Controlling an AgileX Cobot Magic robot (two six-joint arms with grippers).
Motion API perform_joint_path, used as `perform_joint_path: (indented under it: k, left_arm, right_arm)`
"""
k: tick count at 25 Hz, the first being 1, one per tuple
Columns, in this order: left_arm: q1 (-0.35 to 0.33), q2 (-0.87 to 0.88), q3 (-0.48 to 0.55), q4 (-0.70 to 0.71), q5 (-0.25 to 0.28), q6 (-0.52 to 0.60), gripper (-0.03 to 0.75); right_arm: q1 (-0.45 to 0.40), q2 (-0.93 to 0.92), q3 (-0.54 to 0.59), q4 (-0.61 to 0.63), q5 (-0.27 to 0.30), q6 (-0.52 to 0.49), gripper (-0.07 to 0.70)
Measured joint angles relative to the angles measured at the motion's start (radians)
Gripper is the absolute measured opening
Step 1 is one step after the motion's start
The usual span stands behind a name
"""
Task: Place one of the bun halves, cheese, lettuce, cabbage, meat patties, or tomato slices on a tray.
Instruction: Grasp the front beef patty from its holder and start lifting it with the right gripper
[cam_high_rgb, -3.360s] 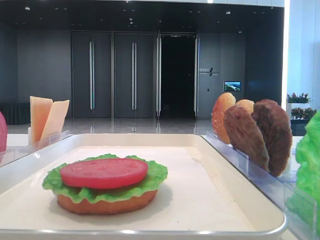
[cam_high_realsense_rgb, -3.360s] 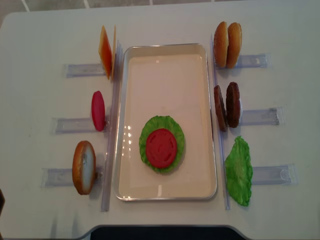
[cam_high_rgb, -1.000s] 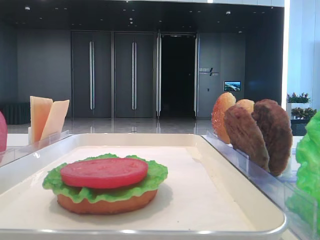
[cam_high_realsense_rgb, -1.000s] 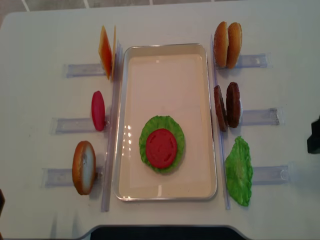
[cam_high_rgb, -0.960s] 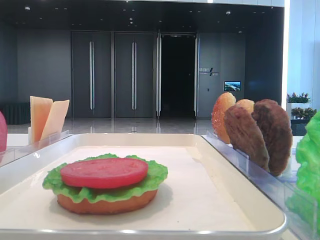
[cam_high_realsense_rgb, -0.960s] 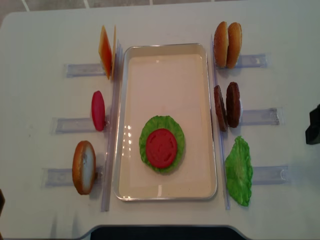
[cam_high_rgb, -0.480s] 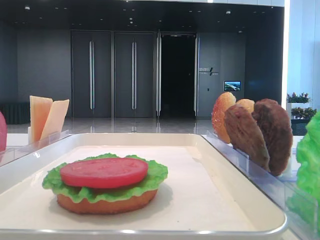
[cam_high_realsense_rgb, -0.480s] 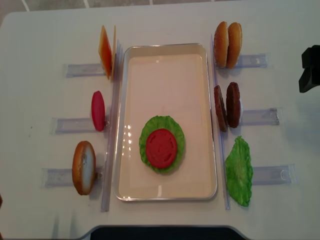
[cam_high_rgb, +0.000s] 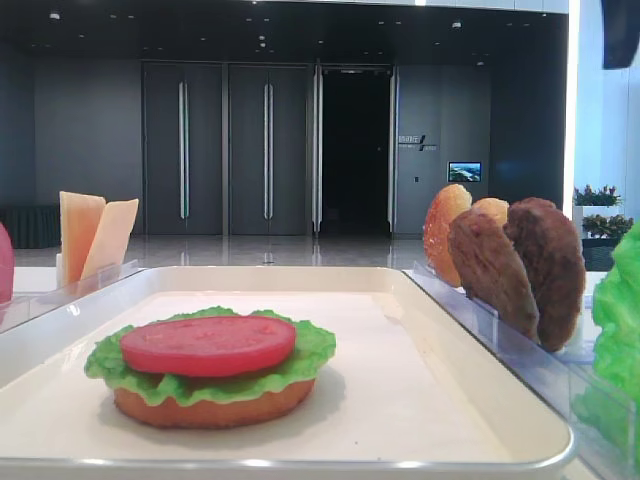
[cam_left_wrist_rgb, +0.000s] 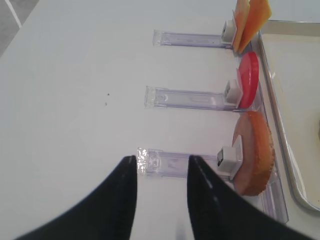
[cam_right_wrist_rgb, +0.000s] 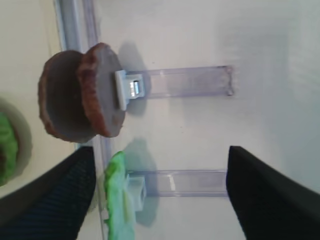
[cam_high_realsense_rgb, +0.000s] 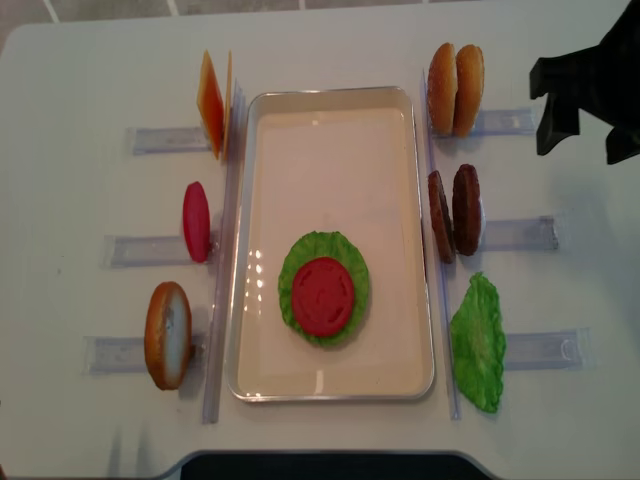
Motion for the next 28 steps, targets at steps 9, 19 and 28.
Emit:
perform_joint_path:
  k: [9,19,28]
  left_arm:
    - [0.000,0.000,0.000,0.000,0.000,0.000,0.191]
    - [0.000,0.000,0.000,0.000,0.000,0.000,0.131]
    - [0.000,0.000,0.000,0.000,0.000,0.000,0.127]
  right_arm:
    - [0.279,0.004,-0.001,-0.034,0.000,0.218,0.542]
    - [0.416,0.091,-0.052,-0.035,-0.009,0.273,0.542]
    - [0.460,0.149,-0.069,-0.070,-0.111,0.267,0.542]
